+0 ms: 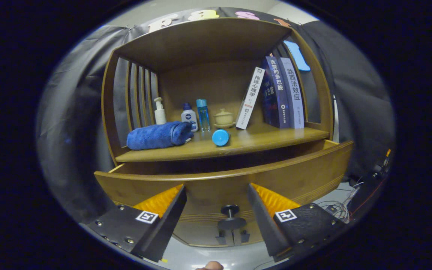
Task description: Pull open the drawer, take out the items inside it, and place them on the countertop above the cabinet.
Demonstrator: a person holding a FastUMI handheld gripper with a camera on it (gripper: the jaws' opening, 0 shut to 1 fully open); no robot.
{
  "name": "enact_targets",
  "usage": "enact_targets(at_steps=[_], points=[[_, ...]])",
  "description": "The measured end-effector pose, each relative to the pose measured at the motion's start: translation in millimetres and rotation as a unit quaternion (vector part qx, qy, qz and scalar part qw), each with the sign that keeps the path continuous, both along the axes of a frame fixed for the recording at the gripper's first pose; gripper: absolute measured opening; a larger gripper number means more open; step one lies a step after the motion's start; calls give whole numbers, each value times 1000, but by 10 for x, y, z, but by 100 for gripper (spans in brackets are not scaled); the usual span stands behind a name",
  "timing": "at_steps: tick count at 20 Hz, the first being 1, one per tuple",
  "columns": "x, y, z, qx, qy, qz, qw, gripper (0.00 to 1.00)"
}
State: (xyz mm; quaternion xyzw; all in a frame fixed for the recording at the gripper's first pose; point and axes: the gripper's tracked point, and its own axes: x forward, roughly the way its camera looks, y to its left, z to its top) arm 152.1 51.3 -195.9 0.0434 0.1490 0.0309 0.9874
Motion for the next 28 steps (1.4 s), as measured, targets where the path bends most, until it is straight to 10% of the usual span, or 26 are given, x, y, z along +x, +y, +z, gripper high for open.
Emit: enact_targets(at_steps=[28], points=[[574, 44, -36, 45, 0, 4, 999, 97]])
